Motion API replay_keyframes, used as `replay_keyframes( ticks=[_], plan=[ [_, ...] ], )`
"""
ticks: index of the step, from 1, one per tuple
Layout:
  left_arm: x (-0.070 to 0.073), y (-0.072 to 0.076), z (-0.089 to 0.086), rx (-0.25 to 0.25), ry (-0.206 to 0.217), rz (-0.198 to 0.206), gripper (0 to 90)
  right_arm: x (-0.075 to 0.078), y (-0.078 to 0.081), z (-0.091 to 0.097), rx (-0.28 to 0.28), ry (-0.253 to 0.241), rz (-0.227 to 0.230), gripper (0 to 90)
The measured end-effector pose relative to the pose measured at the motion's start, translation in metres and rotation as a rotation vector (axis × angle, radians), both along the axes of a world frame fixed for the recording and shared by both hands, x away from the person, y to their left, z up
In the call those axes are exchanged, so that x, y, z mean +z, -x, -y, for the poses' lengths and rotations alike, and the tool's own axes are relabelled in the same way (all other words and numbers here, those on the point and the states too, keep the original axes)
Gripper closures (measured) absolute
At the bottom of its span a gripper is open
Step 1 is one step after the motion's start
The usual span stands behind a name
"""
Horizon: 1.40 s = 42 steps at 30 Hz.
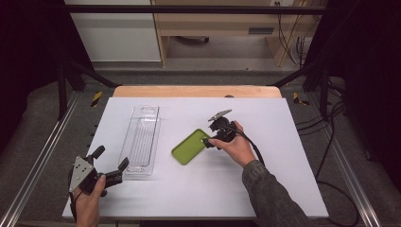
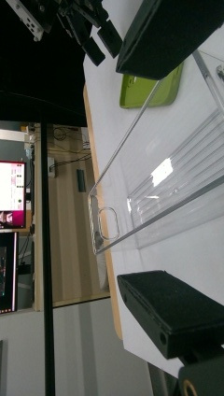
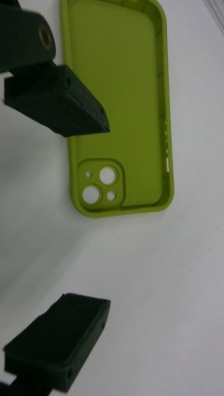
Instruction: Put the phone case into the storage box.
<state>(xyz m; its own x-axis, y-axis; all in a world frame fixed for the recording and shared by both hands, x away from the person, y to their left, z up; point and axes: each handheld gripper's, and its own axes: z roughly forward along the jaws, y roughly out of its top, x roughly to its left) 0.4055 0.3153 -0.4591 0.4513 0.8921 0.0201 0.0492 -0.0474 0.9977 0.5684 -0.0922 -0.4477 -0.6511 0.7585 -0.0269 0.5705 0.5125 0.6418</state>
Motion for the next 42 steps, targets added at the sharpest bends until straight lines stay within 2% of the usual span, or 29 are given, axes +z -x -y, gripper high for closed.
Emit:
replay_keyframes(
  ticks=[3,5,6,10,12,13,18,20,28,35,42],
  plan=[
    [0.0,0.0,0.0,0.0,-0.001,-0.001,1.3,-0.001,-0.001,0.0,0.004,-0.002,-0.005,18.9],
    [0.0,0.0,0.001,-0.002,-0.002,0.0,1.3,-0.002,-0.002,0.001,-0.003,-0.006,-0.001,26.5],
    [0.0,0.0,0.001,-0.002,-0.002,0.0,1.3,-0.002,-0.002,0.001,-0.003,-0.006,-0.001,26.5],
    [0.0,0.0,0.002,-0.004,-0.004,-0.001,1.3,-0.006,-0.006,0.002,-0.023,-0.023,-0.001,41.2],
    [0.0,0.0,0.002,-0.005,-0.006,-0.002,1.3,-0.007,-0.007,0.002,-0.025,-0.027,0.003,43.9],
    [0.0,0.0,0.002,-0.005,-0.005,-0.003,1.3,-0.009,-0.008,0.002,-0.032,-0.03,-0.002,48.3],
    [0.0,0.0,0.002,-0.005,-0.004,-0.003,1.3,-0.014,-0.011,0.002,-0.036,-0.031,-0.009,55.9],
    [0.0,0.0,0.002,-0.007,-0.005,-0.003,1.3,-0.016,-0.012,0.001,-0.04,-0.044,-0.032,61.5],
    [0.0,0.0,0.002,-0.003,-0.004,-0.005,1.3,-0.023,-0.016,-0.001,-0.038,-0.063,-0.055,71.4],
    [0.0,0.0,0.002,-0.004,-0.005,-0.005,1.3,-0.024,-0.017,-0.001,-0.034,-0.069,-0.077,75.8],
    [-0.001,-0.001,0.002,-0.003,0.001,-0.007,1.3,-0.026,-0.017,-0.002,-0.032,-0.076,-0.078,80.0]
  ],
)
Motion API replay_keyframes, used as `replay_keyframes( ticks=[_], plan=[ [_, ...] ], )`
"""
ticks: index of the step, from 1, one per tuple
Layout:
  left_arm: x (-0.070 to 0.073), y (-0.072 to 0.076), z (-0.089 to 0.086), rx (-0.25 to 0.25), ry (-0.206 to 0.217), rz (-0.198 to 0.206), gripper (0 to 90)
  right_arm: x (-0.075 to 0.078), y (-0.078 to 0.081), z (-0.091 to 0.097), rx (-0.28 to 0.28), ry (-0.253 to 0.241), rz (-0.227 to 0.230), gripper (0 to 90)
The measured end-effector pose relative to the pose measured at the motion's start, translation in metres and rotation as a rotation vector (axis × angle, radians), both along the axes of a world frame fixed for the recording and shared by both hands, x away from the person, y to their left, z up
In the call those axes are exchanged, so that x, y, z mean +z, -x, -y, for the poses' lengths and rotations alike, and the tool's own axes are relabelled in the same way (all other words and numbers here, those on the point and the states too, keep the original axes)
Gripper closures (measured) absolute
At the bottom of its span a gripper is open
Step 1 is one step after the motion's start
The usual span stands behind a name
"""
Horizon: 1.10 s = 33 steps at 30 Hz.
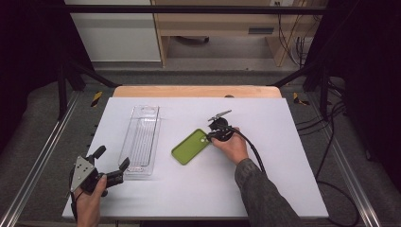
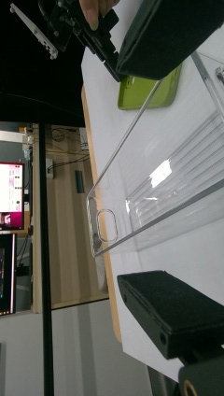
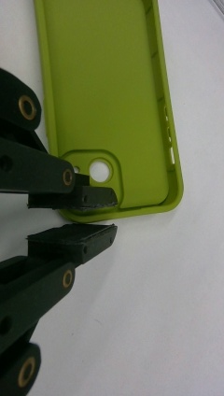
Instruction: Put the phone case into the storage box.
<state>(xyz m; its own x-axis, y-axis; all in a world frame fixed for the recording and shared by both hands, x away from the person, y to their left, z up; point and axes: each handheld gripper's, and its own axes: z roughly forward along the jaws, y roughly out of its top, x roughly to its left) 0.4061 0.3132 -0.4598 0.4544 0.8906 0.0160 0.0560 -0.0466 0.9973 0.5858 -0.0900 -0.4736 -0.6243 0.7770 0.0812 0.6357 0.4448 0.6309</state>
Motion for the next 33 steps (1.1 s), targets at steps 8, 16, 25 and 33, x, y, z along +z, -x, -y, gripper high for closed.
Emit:
replay_keyframes(
  ticks=[8,16,25,33],
  plan=[
    [0.0003,0.0007,0.0,0.001,-0.001,0.002,1.3,-0.0008,-0.0004,-0.0032,-0.019,0.009,-0.003,82.3],
    [-0.0004,0.0006,0.0019,-0.002,-0.01,-0.002,1.3,-0.0012,0.0,-0.0036,-0.031,0.009,-0.002,82.3],
    [-0.0007,0.0003,0.002,-0.002,-0.011,-0.004,1.3,-0.0015,-0.001,-0.0027,-0.04,-0.003,-0.013,81.6],
    [-0.0005,0.0004,0.0011,0.0,-0.011,-0.003,1.3,-0.0013,-0.0013,-0.002,-0.042,-0.01,-0.015,83.1]
  ],
)
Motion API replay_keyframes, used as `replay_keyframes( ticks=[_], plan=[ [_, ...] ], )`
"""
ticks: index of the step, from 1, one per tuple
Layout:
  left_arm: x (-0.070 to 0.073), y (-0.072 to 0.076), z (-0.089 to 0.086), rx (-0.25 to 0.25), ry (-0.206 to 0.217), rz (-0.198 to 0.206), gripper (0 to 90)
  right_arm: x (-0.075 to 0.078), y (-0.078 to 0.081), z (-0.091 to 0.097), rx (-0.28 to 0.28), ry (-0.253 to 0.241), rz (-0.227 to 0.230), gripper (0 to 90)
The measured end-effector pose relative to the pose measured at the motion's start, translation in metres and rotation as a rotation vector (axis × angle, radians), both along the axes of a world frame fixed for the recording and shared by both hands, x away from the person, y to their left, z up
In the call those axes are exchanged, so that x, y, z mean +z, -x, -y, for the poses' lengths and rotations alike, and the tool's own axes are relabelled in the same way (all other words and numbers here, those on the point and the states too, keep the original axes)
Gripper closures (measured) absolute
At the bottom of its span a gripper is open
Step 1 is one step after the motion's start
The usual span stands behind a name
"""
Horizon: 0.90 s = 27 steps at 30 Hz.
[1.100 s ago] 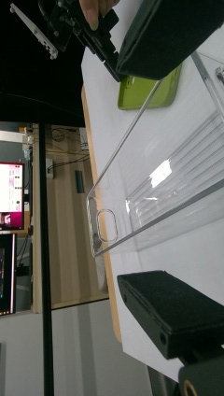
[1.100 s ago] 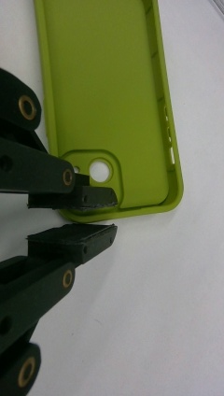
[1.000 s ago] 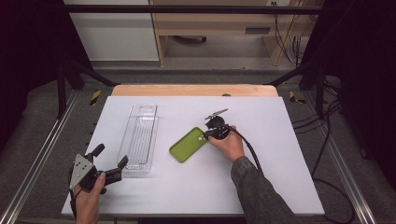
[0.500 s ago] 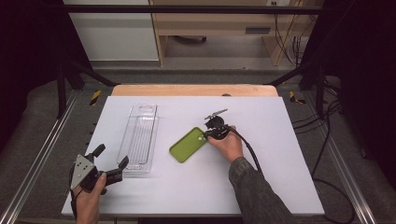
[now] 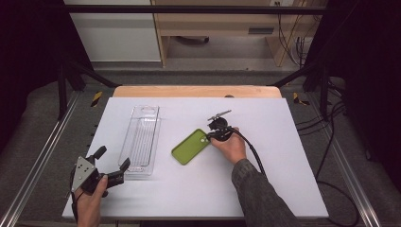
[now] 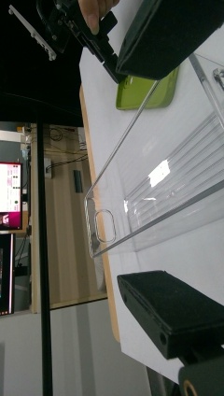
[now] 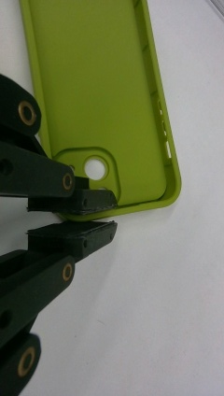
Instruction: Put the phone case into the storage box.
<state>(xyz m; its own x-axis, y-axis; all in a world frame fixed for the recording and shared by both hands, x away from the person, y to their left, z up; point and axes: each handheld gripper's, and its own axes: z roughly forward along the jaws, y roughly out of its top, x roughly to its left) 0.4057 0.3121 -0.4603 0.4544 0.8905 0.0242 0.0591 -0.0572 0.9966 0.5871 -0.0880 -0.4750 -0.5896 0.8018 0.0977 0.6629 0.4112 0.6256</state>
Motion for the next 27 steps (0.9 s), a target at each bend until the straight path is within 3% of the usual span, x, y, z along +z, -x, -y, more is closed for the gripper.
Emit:
replay_keyframes(
  ticks=[11,16,27],
  plan=[
    [0.0,0.0,0.0,0.001,-0.002,0.001,1.3,0.004,0.0,0.003,-0.014,-0.041,-0.01,84.5],
    [0.0,0.0,-0.001,0.003,-0.002,0.001,1.3,0.006,0.002,0.003,-0.001,-0.037,-0.005,84.7],
    [0.001,0.0,-0.001,0.005,-0.003,0.0,1.3,0.023,0.014,0.002,0.043,0.031,0.096,87.1]
  ],
)
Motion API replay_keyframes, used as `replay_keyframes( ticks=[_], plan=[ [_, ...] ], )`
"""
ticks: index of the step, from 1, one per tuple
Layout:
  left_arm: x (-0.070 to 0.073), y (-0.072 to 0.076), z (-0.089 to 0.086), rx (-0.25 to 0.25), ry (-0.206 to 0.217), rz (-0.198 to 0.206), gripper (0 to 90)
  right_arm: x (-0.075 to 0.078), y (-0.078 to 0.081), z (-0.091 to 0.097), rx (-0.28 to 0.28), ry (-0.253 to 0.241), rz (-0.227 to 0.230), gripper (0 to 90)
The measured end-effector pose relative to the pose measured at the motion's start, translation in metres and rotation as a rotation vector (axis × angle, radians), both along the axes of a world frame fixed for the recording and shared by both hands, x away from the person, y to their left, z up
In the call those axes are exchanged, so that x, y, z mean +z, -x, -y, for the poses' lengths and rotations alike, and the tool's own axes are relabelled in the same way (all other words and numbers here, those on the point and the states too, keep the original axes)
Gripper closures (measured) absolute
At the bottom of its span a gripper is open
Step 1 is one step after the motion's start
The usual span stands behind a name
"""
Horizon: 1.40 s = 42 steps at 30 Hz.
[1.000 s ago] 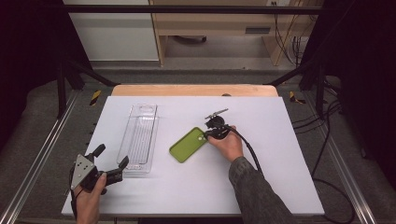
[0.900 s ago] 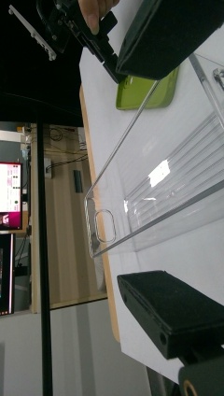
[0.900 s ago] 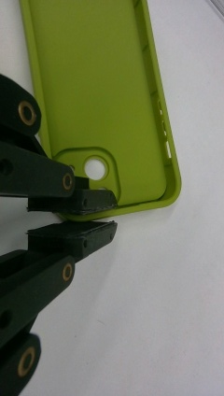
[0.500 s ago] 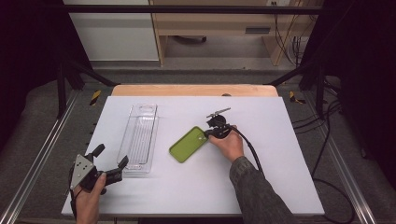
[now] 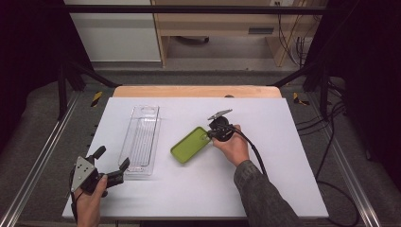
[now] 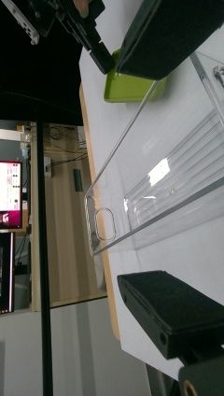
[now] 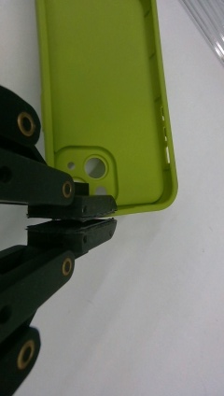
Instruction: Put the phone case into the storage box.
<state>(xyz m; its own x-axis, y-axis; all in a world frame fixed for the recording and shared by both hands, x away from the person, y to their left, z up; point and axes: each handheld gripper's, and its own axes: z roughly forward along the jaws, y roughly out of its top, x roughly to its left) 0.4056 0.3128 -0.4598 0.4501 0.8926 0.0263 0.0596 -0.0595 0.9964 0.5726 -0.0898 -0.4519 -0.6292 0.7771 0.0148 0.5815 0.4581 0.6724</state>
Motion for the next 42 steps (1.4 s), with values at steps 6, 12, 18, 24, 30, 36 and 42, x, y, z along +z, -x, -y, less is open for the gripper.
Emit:
replay_keyframes(
  ticks=[6,12,18,24,30,36,42],
  plan=[
    [0.003,0.001,0.001,0.0,0.008,-0.002,1.3,0.015,0.009,0.003,0.01,0.003,0.05,87.1],
    [0.013,0.001,0.006,-0.005,-0.001,-0.029,1.5,0.033,0.024,0.011,0.022,0.022,0.118,87.2],
    [0.031,-0.001,0.015,-0.017,-0.027,-0.061,1.5,0.045,0.039,0.019,0.023,0.026,0.176,87.3],
    [0.053,-0.008,0.035,-0.045,-0.075,-0.114,1.4,0.051,0.049,0.022,0.016,0.018,0.231,87.4],
    [0.071,-0.018,0.061,-0.09,-0.139,-0.153,1.8,0.052,0.059,0.023,0.013,0.019,0.277,87.4],
    [0.078,-0.027,0.083,-0.142,-0.161,-0.186,2.2,0.05,0.065,0.026,0.006,0.023,0.305,87.4],
    [0.084,-0.038,0.105,-0.187,-0.186,-0.21,2.5,0.049,0.071,0.028,-0.002,0.022,0.335,87.4]
  ],
)
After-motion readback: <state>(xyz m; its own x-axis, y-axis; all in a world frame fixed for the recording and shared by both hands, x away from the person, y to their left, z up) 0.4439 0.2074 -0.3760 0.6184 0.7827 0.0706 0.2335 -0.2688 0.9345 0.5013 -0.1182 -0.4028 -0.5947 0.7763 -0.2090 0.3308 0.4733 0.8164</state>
